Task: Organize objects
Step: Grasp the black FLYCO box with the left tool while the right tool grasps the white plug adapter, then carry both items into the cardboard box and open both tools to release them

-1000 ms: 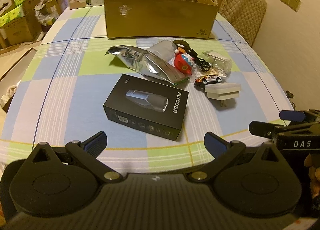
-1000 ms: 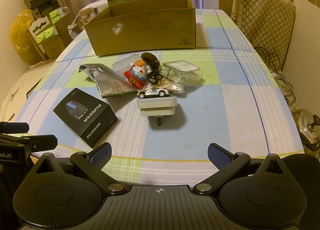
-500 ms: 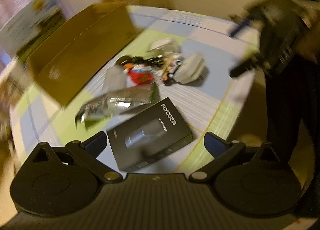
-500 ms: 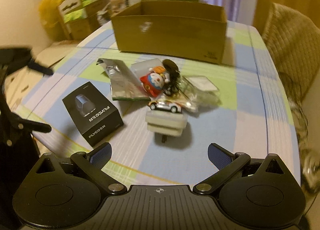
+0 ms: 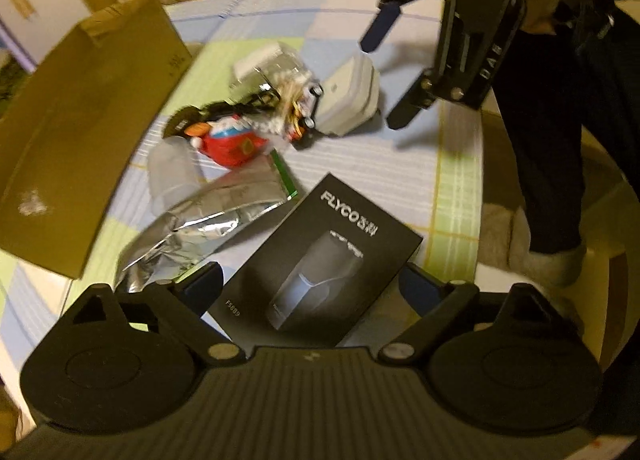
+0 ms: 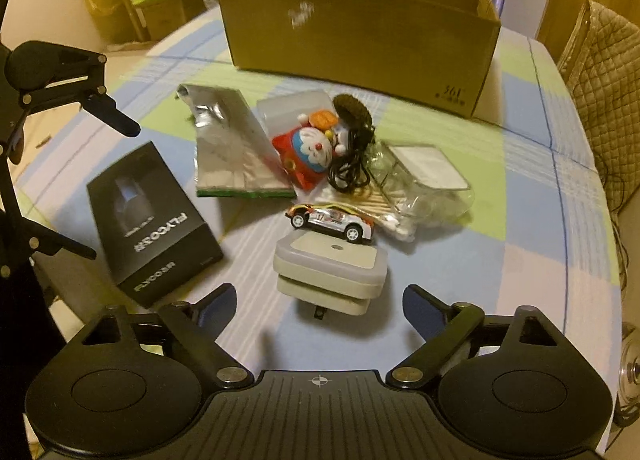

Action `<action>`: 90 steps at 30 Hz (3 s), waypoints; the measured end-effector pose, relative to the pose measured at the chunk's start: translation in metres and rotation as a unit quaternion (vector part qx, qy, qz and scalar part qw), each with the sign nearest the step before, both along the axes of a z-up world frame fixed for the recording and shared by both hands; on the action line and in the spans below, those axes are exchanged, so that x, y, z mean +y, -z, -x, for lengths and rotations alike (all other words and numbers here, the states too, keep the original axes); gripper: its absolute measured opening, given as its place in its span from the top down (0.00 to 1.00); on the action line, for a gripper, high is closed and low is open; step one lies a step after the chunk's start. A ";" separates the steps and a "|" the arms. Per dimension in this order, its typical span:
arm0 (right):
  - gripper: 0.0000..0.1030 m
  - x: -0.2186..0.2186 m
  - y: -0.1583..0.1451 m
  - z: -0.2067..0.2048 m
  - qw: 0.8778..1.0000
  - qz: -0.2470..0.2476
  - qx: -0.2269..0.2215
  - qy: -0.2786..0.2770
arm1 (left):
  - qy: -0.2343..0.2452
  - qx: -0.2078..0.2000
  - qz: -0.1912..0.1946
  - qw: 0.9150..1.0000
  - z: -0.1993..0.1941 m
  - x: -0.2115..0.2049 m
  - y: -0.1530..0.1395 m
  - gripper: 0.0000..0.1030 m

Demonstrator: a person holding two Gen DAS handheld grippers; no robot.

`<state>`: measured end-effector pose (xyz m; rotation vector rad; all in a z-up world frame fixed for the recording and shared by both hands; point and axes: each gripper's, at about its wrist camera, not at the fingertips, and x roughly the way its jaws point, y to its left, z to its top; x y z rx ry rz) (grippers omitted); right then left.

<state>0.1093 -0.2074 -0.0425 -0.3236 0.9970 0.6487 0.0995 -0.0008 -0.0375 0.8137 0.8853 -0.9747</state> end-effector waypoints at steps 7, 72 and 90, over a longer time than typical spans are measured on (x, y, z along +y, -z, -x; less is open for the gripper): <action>0.16 0.003 0.015 -0.012 1.000 0.002 0.015 0.013 | 0.055 0.026 -0.014 0.998 -0.021 -0.006 0.017 0.10; 0.45 0.001 -0.115 -0.052 0.985 -0.103 -0.111 0.085 | -0.341 -0.026 0.115 0.933 -0.069 -0.007 -0.115 0.23; 0.45 0.065 -0.142 -0.228 0.982 -0.133 -0.100 0.090 | -0.451 -0.031 0.171 0.875 -0.243 0.027 -0.140 0.23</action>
